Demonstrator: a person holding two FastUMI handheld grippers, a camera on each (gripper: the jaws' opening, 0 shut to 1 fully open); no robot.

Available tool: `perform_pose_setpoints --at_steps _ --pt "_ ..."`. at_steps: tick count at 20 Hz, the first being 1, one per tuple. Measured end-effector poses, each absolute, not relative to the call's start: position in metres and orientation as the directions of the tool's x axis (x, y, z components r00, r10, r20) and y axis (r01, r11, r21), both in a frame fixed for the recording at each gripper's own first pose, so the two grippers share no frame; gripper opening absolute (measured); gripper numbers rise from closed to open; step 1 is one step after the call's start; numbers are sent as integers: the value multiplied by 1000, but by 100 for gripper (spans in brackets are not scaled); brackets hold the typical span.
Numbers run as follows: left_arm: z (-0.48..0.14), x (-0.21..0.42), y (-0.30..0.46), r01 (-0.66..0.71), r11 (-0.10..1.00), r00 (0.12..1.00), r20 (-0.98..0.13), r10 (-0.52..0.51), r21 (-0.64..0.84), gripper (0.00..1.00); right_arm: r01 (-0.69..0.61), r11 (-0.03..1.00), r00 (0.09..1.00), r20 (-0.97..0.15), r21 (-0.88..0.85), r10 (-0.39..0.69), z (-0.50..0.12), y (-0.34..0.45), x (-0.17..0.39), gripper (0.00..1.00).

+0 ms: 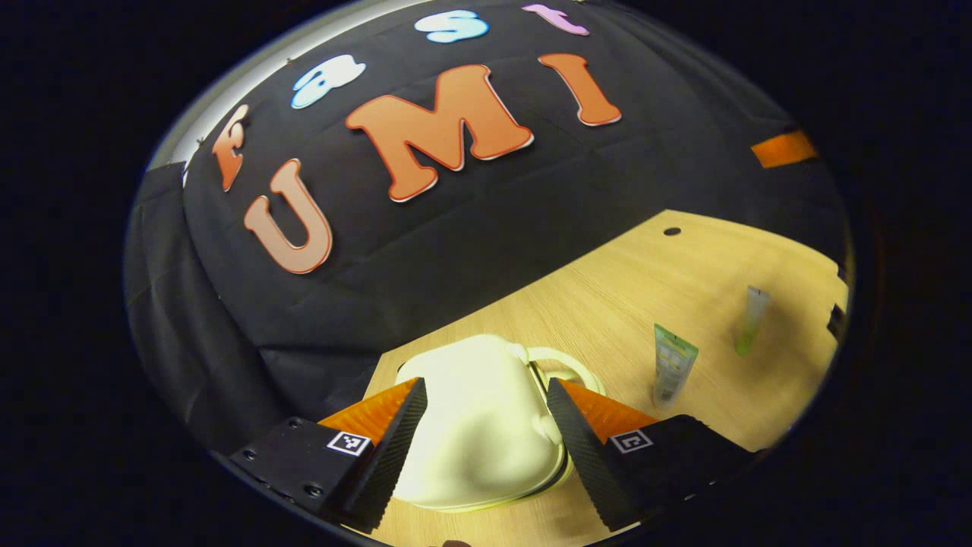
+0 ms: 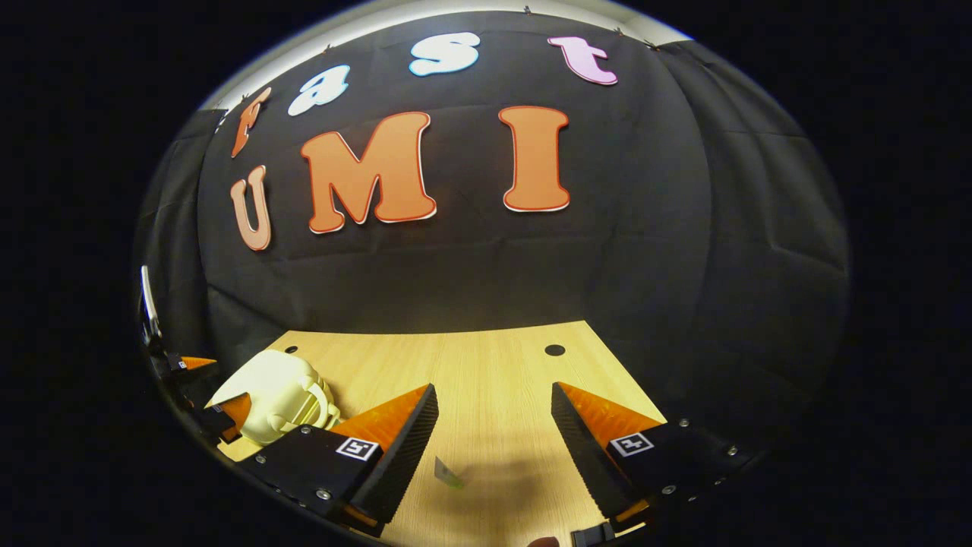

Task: First open the suitcase, pack the skin care products into it, and then close the suitcase.

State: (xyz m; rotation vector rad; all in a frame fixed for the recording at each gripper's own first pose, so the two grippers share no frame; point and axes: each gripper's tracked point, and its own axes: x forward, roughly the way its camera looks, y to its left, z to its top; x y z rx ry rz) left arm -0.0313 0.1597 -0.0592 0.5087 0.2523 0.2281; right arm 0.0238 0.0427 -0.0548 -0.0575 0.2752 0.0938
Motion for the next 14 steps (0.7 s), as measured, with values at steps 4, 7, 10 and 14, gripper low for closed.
perform_pose_setpoints --at_steps 4,7,10,14 --pt "-93 -19 150 -48 790 937 -247 248 611 98 -62 997 951 -306 -41 46 -65 26 24 95" --pt "-116 -8 139 34 760 928 -303 217 650 98 -32 999 946 -324 -32 20 -70 14 24 95" --pt "-135 -4 139 83 722 908 -351 230 687 98 -9 1000 941 -339 -26 -1 -75 2 26 95" --pt "-152 14 139 128 676 888 -387 248 726 98 18 1000 933 -359 -23 -25 -81 -10 29 95"
